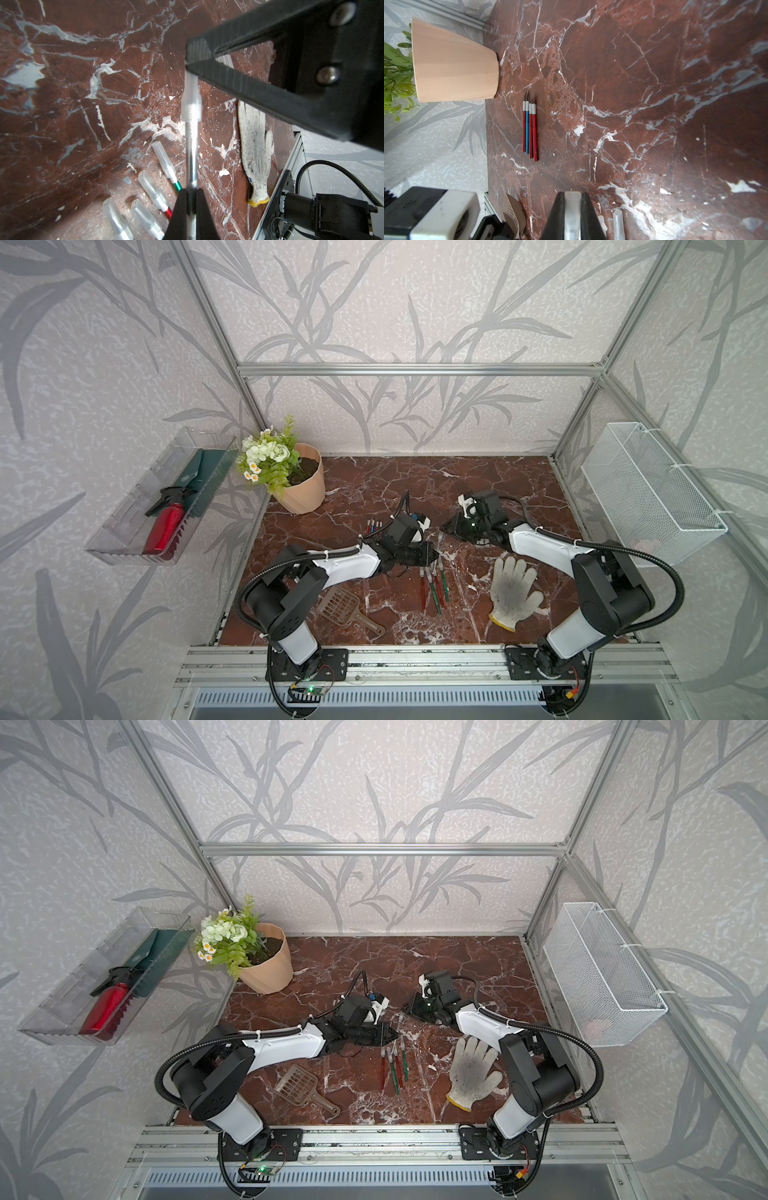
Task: Remove protective caps from carving knives
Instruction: Remove the protective sleeve from the carving knife.
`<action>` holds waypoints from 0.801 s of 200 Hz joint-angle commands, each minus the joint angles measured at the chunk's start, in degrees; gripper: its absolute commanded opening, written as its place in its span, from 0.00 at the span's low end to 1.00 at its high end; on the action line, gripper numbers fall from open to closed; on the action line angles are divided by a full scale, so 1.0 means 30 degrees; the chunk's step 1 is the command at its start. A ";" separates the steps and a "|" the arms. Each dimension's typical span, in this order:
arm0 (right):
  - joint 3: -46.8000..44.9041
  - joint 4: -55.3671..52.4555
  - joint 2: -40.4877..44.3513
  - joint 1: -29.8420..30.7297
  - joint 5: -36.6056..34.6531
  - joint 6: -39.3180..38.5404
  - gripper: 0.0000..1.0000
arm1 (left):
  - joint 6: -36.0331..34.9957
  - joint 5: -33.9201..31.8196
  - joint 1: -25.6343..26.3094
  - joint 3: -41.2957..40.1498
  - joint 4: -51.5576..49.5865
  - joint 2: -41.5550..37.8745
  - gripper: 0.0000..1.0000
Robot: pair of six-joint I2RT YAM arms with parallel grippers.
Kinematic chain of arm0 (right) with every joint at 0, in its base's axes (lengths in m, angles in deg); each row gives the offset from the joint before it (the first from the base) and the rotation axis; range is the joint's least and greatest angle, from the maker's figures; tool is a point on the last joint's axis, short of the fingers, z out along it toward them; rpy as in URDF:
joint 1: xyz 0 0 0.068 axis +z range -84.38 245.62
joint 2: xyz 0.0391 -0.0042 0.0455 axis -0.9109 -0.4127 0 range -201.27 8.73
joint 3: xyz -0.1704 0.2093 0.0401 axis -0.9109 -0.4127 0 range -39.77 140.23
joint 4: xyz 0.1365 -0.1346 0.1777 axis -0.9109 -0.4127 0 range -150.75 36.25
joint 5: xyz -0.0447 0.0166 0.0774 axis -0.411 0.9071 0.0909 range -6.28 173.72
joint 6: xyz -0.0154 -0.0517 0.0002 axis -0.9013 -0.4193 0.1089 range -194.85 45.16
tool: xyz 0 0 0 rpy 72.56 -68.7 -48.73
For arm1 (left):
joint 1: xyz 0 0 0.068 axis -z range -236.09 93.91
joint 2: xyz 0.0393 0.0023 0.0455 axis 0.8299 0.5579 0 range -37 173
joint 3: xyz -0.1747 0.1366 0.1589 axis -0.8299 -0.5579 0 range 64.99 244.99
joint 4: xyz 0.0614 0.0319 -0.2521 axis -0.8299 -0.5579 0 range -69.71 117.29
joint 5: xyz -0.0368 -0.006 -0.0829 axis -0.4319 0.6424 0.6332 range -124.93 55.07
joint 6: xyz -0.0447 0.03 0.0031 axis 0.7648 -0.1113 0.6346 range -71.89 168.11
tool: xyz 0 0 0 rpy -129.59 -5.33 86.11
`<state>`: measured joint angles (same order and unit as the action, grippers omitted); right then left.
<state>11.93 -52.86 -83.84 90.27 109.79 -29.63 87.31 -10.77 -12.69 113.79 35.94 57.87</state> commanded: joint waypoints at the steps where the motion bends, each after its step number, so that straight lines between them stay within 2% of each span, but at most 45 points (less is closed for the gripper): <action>1: 0.0415 0.0157 0.0222 0.0051 0.0203 0.0036 0.09 | 0.0204 0.0155 -0.0047 -0.0112 0.0416 -0.0182 0.15; 19: 0.0373 0.0255 0.0255 0.0051 0.0305 0.0105 0.09 | 0.0291 0.0251 -0.0033 -0.0037 0.0485 -0.0058 0.22; 57: 0.0373 0.0234 0.0324 0.0049 0.0394 0.0112 0.09 | 0.0431 0.0317 -0.0050 -0.0015 0.0649 0.0131 0.27; 83: 0.0373 0.0243 0.0356 0.0047 0.0394 0.0079 0.09 | 0.0410 0.0324 -0.0040 0.0081 0.0547 0.0251 0.22; 107: 0.0373 0.0284 0.0348 0.0034 0.0394 0.0122 0.09 | 0.0410 0.0383 -0.0047 0.0120 0.0532 0.0405 0.13; 160: 0.0379 0.0349 0.0435 0.0031 0.0125 0.0244 0.09 | 0.0354 0.0382 -0.0036 -0.0011 0.0519 0.0486 0.03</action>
<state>11.93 -52.82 -83.82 90.27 110.29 -29.39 88.47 -10.13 -12.71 113.79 37.18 58.62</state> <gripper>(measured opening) 0.134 0.103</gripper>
